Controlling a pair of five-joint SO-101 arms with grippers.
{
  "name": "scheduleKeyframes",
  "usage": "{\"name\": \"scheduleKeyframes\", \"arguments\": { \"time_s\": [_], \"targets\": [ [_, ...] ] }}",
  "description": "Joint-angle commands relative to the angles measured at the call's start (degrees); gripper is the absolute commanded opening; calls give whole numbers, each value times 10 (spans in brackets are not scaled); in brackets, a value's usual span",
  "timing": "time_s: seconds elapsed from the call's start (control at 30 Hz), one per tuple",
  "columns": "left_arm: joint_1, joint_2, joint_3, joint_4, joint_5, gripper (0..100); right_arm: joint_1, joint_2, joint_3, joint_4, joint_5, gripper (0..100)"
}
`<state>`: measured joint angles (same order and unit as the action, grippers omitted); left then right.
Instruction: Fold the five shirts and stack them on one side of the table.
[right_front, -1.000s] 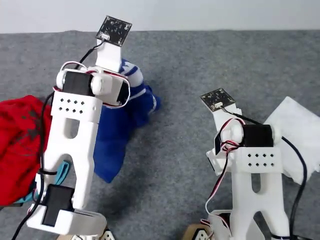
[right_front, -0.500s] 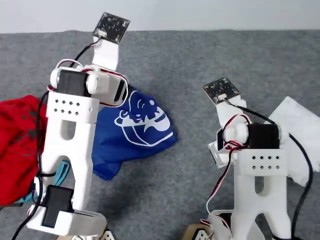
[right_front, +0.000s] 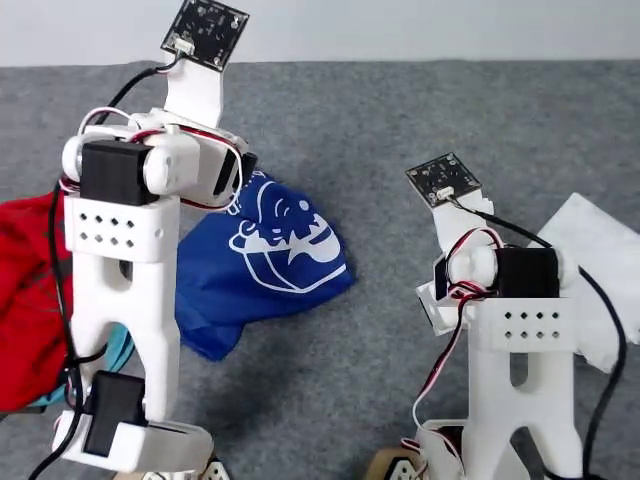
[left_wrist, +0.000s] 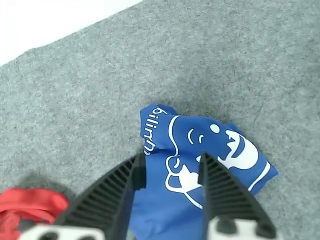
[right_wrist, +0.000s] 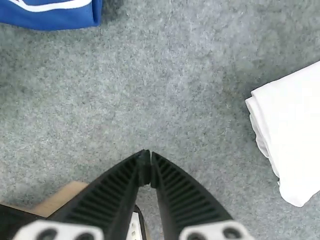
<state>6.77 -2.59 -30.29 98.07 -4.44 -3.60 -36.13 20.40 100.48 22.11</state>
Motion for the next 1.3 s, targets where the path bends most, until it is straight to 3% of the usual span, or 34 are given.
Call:
{"name": "scheduleKeyframes", "arguments": {
  "time_s": [0.0, 0.5, 0.63, 0.83, 1.07, 1.17, 1.27],
  "targets": [
    [-1, -42, -27, 6, -6, 126, -3, -12, -27, 23, 6, 13],
    [18, -171, -23, 4, -48, 40, -6, -13, -5, 23, 4, 11],
    [-21, -186, 3, 17, -49, 17, -7, -12, -6, 23, 4, 13],
    [-122, -216, 149, 20, -50, 24, -7, 31, -6, 23, 2, 15],
    [-164, -243, 343, 19, -51, 176, -7, 142, -57, 23, 2, 20],
    [-165, -241, 405, 9, -51, 190, -28, 184, -99, 23, 0, 94],
    [-179, -244, 459, -23, -51, 188, -81, 229, -135, 22, -55, 185]
  ]
}}
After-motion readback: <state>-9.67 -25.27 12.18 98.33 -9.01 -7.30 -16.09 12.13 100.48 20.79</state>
